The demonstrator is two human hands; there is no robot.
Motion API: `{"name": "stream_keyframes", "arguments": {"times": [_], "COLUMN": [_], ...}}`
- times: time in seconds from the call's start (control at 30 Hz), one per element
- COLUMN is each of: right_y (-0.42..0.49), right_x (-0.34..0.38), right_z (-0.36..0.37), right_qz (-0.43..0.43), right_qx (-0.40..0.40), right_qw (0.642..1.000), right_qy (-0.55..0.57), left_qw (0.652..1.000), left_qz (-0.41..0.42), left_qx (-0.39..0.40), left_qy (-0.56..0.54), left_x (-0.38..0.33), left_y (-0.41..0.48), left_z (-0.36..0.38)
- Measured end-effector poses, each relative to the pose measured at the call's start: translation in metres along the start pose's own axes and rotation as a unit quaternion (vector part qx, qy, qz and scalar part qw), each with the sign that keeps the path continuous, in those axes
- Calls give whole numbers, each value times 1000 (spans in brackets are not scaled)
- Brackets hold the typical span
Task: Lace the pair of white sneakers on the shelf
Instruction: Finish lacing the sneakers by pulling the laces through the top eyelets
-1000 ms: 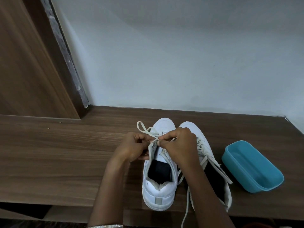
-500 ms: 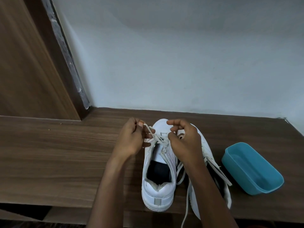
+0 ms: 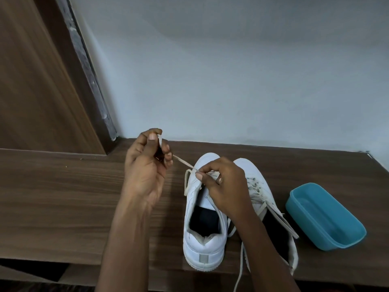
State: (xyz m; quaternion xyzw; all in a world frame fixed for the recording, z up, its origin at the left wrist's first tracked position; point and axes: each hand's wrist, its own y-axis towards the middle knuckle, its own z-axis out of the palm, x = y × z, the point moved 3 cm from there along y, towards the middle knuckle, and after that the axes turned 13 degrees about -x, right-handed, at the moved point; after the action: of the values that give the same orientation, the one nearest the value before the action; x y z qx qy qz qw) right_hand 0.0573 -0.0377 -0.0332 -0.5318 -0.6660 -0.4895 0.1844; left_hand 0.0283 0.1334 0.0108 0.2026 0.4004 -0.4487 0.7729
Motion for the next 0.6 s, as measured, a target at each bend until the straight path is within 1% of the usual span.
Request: {"name": "stream_keyframes", "arguments": {"times": [0.03,0.07,0.13,0.17,0.2,0.27,0.3,0.33,0.4,0.47,0.53,0.6], "right_y": [1,1,1,1,1,0,-1,-2,-3,0,3,5], "right_x": [2,6,14,17,22,31,36,39,41,32,14,0], "right_z": [0,-1,-3,-3,-4,-3,-3,-3,-3,-5,-7,-10], "right_qz": [-13,-19,0,20,38,73,92,107,118,132,146,146], "right_qx": [-11,-21,-33,-35,-31,-1,21,41,60,44,9,17], "right_qw": [1000,999,996,993,990,979,969,959,951,956,977,987], "right_qy": [12,31,84,109,131,189,227,259,278,256,158,57], "left_qw": [998,987,943,924,913,899,892,889,894,917,942,962], "left_qz": [8,15,4,-18,-44,-78,-75,-59,-18,1,7,11], "left_qx": [2,7,36,66,103,181,205,212,179,131,76,31], "left_qy": [64,158,332,376,392,392,395,402,409,376,327,270], "left_x": [2,5,16,21,26,32,34,35,36,33,26,20], "left_y": [2,5,7,5,3,-4,-7,-8,-6,-3,-1,1], "left_z": [-5,-10,-18,-19,-20,-16,-13,-11,-10,-10,-10,-12]}}
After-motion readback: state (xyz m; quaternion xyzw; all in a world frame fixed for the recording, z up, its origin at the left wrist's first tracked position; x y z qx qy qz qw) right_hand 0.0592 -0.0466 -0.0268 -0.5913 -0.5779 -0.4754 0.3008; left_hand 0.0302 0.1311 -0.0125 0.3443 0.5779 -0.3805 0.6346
